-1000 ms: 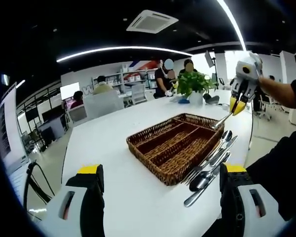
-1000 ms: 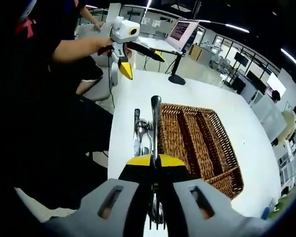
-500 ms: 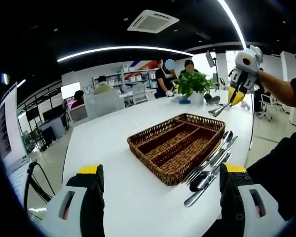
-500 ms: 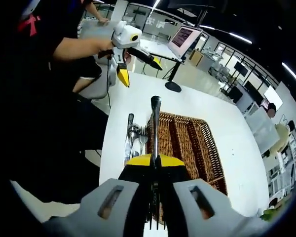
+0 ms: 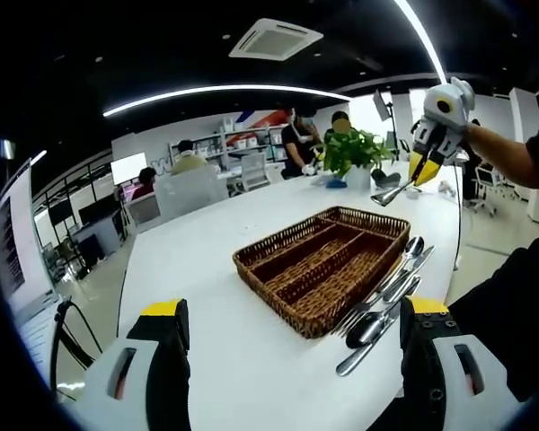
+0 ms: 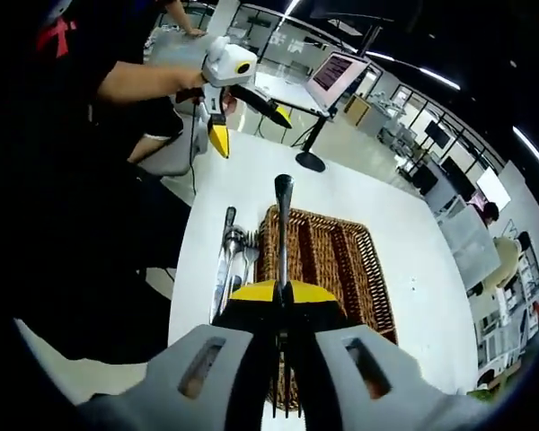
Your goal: Arrange the knives, forks, and spoons in their matching storage slots by inserting each utensil handle-first until every utensil is classified and aligned in the correct compartment
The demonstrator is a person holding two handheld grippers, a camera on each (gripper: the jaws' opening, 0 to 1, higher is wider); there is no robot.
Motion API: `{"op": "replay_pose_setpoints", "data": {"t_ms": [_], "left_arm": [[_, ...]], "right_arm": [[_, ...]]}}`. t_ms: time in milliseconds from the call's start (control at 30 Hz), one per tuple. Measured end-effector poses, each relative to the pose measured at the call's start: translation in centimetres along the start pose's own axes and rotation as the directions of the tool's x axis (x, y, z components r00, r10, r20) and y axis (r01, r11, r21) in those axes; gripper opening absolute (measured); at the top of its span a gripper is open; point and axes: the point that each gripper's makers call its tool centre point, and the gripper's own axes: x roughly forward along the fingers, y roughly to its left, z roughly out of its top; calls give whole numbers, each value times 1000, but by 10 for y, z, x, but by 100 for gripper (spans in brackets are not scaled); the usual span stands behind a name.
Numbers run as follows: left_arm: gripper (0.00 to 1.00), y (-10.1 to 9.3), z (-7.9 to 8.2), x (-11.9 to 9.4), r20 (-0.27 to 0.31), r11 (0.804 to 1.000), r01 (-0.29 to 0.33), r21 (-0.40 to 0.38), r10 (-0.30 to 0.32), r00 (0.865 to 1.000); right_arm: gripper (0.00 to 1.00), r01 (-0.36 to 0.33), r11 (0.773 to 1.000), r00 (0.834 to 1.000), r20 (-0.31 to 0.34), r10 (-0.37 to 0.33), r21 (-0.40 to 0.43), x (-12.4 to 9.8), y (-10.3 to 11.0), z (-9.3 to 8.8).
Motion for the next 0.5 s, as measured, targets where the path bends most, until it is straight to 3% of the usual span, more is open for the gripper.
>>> {"op": "replay_pose_setpoints", "data": {"t_ms": [500], "left_arm": [[100,5,1,-2,6,1000,-9,5,9,1000]], "right_arm": [[0,11,1000,1000,-16,-11,-18,5,-20,0]]}}
